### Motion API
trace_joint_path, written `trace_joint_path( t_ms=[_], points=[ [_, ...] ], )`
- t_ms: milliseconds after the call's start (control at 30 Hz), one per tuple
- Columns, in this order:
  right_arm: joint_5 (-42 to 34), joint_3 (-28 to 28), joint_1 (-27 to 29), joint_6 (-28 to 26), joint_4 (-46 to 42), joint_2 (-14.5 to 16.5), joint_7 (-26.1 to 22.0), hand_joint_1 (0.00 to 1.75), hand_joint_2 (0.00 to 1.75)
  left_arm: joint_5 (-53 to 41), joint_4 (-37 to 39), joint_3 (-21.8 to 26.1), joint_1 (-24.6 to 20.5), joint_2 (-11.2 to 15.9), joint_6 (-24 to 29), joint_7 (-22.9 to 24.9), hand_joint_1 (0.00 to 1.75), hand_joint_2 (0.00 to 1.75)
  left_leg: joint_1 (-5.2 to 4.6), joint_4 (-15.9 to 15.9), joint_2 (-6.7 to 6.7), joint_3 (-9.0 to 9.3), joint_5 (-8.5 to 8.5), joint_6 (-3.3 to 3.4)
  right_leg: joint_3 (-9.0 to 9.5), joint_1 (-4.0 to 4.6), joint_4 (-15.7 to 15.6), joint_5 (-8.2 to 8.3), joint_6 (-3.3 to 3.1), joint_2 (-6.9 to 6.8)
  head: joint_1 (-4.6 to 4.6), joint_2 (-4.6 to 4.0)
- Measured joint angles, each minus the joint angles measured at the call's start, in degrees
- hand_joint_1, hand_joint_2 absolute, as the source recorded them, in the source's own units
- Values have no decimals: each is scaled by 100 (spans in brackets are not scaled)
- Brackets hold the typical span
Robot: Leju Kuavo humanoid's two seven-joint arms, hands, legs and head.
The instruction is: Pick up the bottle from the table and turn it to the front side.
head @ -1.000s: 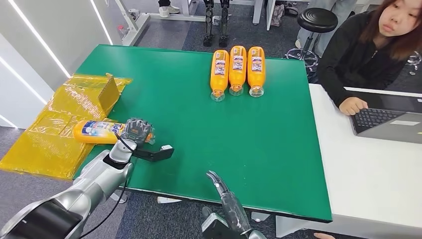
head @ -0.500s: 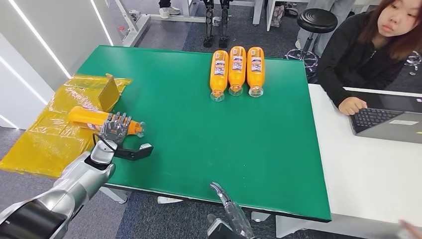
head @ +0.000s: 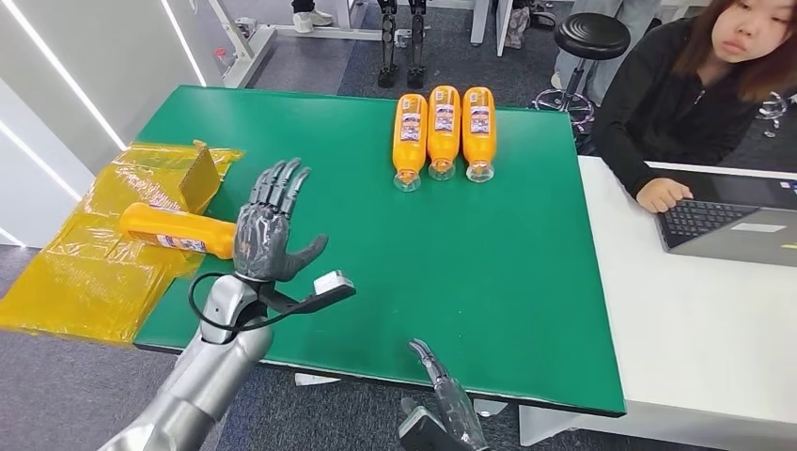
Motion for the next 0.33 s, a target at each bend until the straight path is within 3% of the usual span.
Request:
trace_joint_path(
  t_ms=[167, 333],
  points=[
    [-183, -111, 94, -296, -7, 1, -241, 0, 0, 1318, -2315, -76, 1078, -223, -54, -957, 0, 175, 3, -1, -14, -2, -6, 7, 2, 3, -5, -17, 15, -15, 0, 0],
    [-211, -174, 144, -389, -7, 1, -300, 0, 0, 1565, -3372, -194, 1547, -288, -134, -1219, 0, 175, 9, -3, -20, -4, -6, 6, 3, 7, -3, -18, 14, -22, -1, 0]
  ],
)
